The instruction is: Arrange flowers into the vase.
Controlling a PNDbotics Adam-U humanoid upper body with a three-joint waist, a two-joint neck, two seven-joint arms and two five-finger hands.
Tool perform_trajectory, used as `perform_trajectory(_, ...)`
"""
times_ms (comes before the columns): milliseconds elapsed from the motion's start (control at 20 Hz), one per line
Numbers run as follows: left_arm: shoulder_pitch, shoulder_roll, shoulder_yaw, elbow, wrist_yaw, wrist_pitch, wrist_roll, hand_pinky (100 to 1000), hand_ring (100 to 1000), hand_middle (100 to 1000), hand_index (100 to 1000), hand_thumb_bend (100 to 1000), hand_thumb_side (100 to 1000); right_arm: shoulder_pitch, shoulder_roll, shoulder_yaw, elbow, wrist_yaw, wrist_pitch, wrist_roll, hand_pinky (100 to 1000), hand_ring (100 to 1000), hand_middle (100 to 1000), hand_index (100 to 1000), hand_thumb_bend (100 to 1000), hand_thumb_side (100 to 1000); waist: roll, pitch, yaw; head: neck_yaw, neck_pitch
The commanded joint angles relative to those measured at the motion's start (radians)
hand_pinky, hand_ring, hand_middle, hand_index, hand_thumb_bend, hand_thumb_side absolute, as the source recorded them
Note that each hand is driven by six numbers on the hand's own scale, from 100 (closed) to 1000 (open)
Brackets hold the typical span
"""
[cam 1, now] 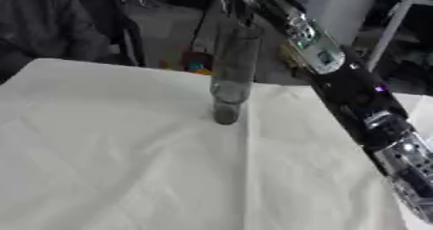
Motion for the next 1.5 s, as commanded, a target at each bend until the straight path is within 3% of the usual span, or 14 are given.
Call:
perform_trajectory(50, -0.006, 0.009, 0.008, -0.020, -0.001, -0.002, 0.000, 683, 626, 614, 815, 382, 162, -0.015, -0.032, -0.002, -0.016, 0.059, 0.009, 0.037, 255, 379, 234, 351, 100, 891, 0.006, -0.016, 0.000, 0.001, -0.008)
perform_trajectory(250, -0.006, 0.009, 0.008, -0.020, -0.002, -0.002, 0.000, 683, 626, 614, 815, 384, 162, -0.014, -0.031, -0.002, -0.020, 0.128, 0.014, 0.076, 302, 414, 273, 406, 100, 909, 0.006, -0.016, 0.001, 0.002, -0.008)
perform_trajectory(450, -0.006, 0.009, 0.009, -0.019, -0.002, -0.002, 0.000, 683, 625, 614, 815, 384, 162, -0.013, -0.030, -0.005, -0.020, 0.175, 0.014, 0.090, 352, 453, 323, 439, 100, 861, 0.006, -0.015, 0.001, 0.000, -0.008)
perform_trajectory(550, -0.005, 0.009, 0.009, -0.019, -0.002, -0.002, 0.000, 683, 625, 614, 815, 385, 162, -0.014, -0.031, -0.006, -0.020, 0.189, 0.015, 0.092, 370, 465, 339, 448, 100, 767, 0.005, -0.015, 0.000, 0.001, -0.008)
perform_trajectory(750, -0.005, 0.008, 0.009, -0.019, -0.002, -0.002, 0.000, 683, 625, 614, 815, 386, 163, -0.013, -0.031, -0.007, -0.012, 0.209, 0.034, 0.109, 393, 477, 349, 461, 100, 356, 0.004, -0.014, -0.001, 0.000, -0.008)
perform_trajectory(850, -0.005, 0.008, 0.009, -0.019, -0.002, -0.002, 0.000, 683, 624, 613, 815, 386, 163, -0.014, -0.030, -0.011, -0.005, 0.201, 0.058, 0.123, 392, 475, 344, 456, 100, 241, 0.003, -0.015, -0.002, 0.000, -0.007)
perform_trajectory(900, -0.004, 0.008, 0.009, -0.019, -0.002, -0.002, 0.001, 683, 624, 613, 815, 386, 163, -0.015, -0.031, -0.012, -0.003, 0.195, 0.070, 0.128, 392, 474, 342, 454, 100, 225, 0.002, -0.015, -0.003, 0.001, -0.007)
perform_trajectory(1100, -0.004, 0.009, 0.010, -0.018, -0.003, -0.002, 0.001, 683, 624, 613, 815, 386, 163, -0.016, -0.032, -0.018, 0.000, 0.161, 0.108, 0.144, 397, 476, 341, 457, 100, 253, 0.001, -0.017, -0.007, 0.003, -0.007)
perform_trajectory(1350, -0.002, 0.008, 0.010, -0.018, -0.004, -0.002, 0.001, 683, 624, 613, 815, 386, 163, -0.018, -0.033, -0.026, 0.005, 0.119, 0.136, 0.136, 399, 475, 338, 465, 100, 469, 0.002, -0.019, -0.007, 0.003, -0.008)
perform_trajectory(1400, -0.002, 0.008, 0.010, -0.018, -0.004, -0.002, 0.001, 684, 624, 613, 814, 386, 163, -0.018, -0.033, -0.027, 0.007, 0.112, 0.140, 0.132, 400, 477, 339, 471, 100, 580, 0.002, -0.020, -0.006, 0.003, -0.008)
perform_trajectory(1500, -0.002, 0.008, 0.010, -0.017, -0.004, -0.002, 0.001, 684, 623, 613, 814, 387, 163, -0.020, -0.033, -0.028, 0.008, 0.096, 0.145, 0.119, 422, 500, 366, 489, 100, 653, 0.002, -0.020, -0.006, 0.003, -0.009)
